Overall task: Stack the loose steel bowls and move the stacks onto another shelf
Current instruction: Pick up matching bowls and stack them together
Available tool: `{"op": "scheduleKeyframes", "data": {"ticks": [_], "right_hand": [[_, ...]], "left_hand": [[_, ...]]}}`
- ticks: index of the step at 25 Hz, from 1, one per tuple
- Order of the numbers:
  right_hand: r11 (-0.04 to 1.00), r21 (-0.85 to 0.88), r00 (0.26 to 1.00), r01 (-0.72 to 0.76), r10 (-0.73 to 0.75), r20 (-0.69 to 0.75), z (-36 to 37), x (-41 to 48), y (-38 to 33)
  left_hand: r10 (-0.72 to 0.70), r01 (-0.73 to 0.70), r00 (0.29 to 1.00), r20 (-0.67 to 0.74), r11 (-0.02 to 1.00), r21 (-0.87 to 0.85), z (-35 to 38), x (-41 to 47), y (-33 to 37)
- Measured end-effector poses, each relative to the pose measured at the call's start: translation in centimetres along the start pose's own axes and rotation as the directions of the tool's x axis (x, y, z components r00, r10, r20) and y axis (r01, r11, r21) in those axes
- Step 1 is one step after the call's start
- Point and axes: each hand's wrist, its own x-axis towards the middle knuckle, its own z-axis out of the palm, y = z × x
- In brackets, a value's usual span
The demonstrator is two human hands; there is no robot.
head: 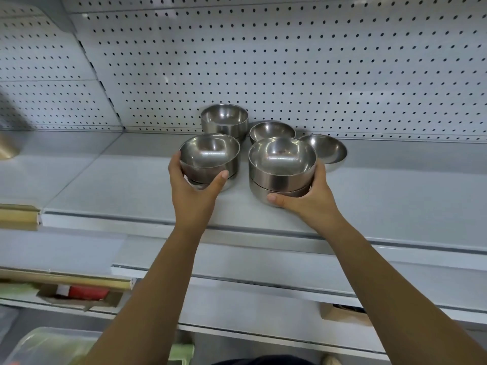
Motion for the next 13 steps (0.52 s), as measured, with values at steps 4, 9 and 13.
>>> {"op": "scheduleKeyframes", "data": {"ticks": [4,9,13], "right_hand": [[1.0,0.014,1.0,0.004,-0.004,0.002,0.0,-0.1,-0.1],[1.0,0.026,1.0,0.012,-0.013,0.016,-0.1,-0.2,-0.1],[1.0,0.023,1.0,0.019,-0.02,0.016,-0.2,-0.2,-0.1]], "left_hand": [[0.012,-0.012,0.998,-0.057,1.0,0.012,0.2,-0.4,0.2],[0.025,-0.022,0.993,-0.115,0.999,0.025,-0.2,-0.2,0.7],[0.116,-0.125,0.985,-0.128,0.99,-0.069,-0.5,0.2,3.4]]}}
